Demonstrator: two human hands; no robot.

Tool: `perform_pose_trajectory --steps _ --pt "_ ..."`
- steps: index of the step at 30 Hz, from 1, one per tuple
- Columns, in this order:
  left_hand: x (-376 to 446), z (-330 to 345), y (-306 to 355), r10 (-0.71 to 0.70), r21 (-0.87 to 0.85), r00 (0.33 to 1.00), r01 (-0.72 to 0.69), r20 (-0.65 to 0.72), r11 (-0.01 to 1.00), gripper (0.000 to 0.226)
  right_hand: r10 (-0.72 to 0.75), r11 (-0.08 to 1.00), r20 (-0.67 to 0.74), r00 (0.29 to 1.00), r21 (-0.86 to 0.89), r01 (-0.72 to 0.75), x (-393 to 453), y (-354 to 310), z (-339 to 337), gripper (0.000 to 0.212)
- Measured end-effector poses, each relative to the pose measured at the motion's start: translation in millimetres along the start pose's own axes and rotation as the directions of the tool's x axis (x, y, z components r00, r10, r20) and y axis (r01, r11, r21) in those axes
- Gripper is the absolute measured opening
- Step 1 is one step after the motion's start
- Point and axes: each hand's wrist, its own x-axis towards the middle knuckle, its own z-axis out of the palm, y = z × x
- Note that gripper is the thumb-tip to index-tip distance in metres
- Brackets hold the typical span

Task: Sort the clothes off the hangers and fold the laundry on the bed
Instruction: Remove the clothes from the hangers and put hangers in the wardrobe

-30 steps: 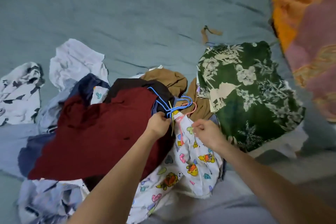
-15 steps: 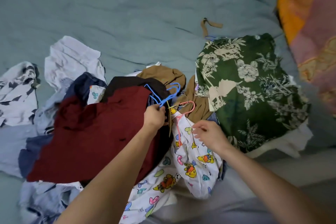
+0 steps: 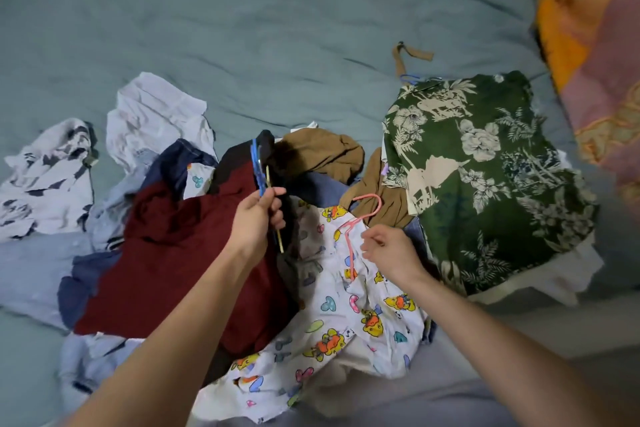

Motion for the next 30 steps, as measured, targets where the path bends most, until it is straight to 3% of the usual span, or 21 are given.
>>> perform_pose_trajectory --steps 5,9,11,14,17,21,25,30 --pt "-21 -44 24 0.020 -0.071 0.999 -0.023 -0.036 0.997 0.026 0.150 0.972 -0.008 0.989 -0.182 -0.149 12 -18 40 0.014" --pt "-37 -65 34 0.020 -0.109 0.999 -0.024 -0.037 0.994 0.025 0.229 0.958 0.042 0.973 0.167 -0.232 15 -35 55 0.018" --pt "-46 -76 44 0.031 -0.100 0.999 -0.033 -0.021 0.994 0.026 0.162 0.955 0.030 0.986 0.246 -0.164 8 -54 49 0.024" --pt "-61 -90 67 0.054 -0.115 0.998 -0.053 0.007 0.992 0.028 0.036 0.955 -0.101 0.994 0.295 -0.005 -7 -89 28 0.031" --pt "-76 -96 101 0.097 -0.199 0.993 -0.083 0.062 0.977 0.026 -0.105 0.972 -0.112 0.988 0.200 0.126 -25 -124 5 0.021" --pt "-98 -82 152 0.185 -0.254 0.974 -0.147 0.130 0.956 0.024 -0.261 0.954 -0.125 0.957 0.115 0.275 -53 -186 -21 0.024" --pt "-124 -62 202 0.290 -0.205 0.936 -0.250 0.198 0.946 0.020 -0.527 0.844 -0.221 0.821 -0.250 0.475 -85 -250 -56 0.025" --pt "-156 -53 258 0.413 -0.162 0.876 -0.383 0.247 0.909 0.018 -0.719 0.681 -0.325 0.614 -0.507 0.529 -130 -312 -110 0.022"
